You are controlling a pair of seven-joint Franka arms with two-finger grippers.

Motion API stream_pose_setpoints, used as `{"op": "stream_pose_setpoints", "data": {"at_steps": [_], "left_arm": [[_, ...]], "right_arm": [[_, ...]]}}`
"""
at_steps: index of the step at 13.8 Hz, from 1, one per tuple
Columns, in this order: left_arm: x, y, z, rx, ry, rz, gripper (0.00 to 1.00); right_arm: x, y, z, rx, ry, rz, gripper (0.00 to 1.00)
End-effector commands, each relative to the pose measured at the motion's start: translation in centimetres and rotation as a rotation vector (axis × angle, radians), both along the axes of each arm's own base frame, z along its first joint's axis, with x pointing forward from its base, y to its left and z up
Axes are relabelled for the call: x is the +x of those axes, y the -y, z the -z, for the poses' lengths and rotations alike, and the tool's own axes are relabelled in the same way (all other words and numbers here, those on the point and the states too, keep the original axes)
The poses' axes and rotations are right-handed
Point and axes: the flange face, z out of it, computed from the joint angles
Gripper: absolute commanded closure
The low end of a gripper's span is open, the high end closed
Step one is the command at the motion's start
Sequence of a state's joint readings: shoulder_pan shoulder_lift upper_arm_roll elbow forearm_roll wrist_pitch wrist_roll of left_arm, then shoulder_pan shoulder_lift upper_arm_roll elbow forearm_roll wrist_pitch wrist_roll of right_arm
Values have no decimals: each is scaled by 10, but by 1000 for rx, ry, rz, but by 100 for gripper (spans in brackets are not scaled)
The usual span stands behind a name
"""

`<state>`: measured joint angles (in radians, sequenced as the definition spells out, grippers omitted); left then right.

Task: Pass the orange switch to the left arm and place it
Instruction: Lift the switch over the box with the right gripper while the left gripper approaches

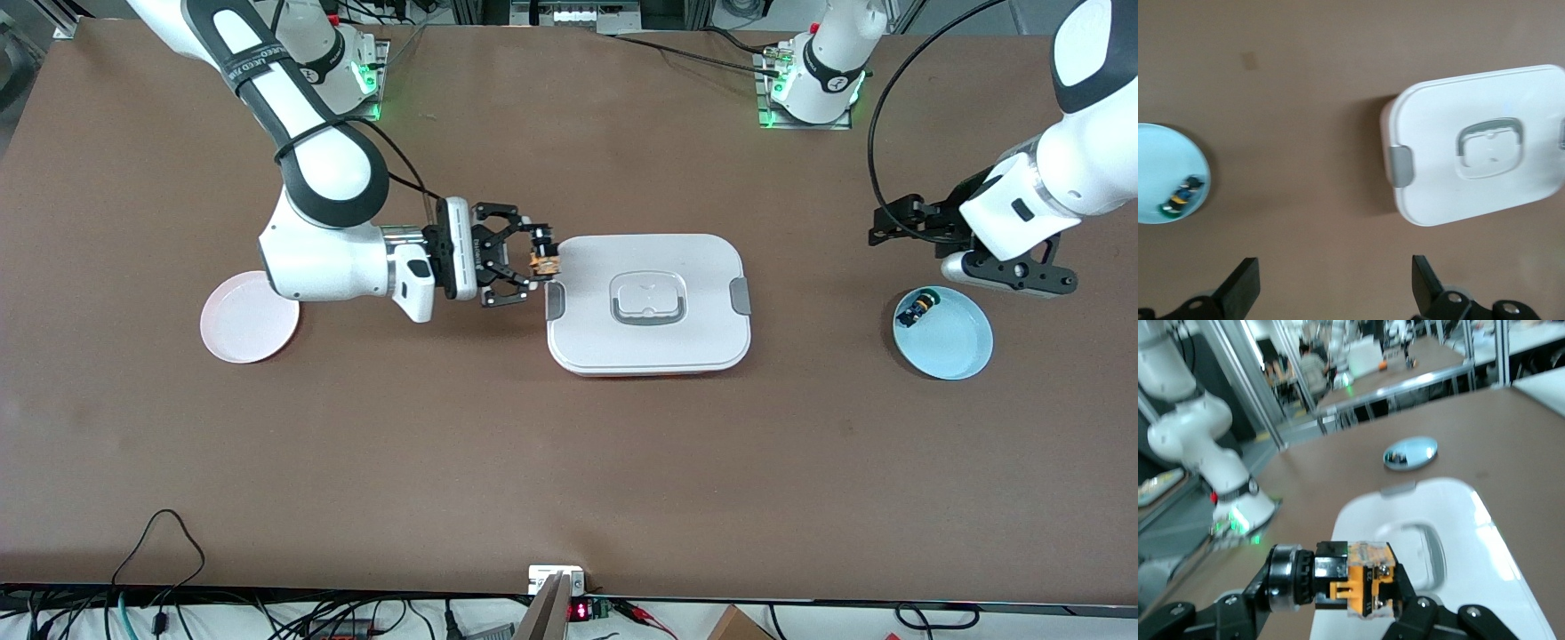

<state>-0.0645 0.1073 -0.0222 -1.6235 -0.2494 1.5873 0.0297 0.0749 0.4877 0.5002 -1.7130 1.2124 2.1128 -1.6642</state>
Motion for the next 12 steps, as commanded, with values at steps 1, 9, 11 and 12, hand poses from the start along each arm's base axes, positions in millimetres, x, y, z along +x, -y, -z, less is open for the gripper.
{"op": "stream_pose_setpoints", "data": {"at_steps": [1, 9, 11, 12], "left_arm": [[11, 12, 13, -155, -58, -31, 0], [12, 44, 22, -697, -201, -72, 0], [11, 52, 33, -865, -212, -88, 0], [8, 56, 44, -950, -234, -117, 0]], "right_arm": [[-4, -39, -14, 78, 11, 65, 100], [-24, -138, -23, 286, 72, 212, 100], [-21, -148, -20, 339, 84, 234, 100], [-21, -151, -22, 348, 87, 239, 100]]}}
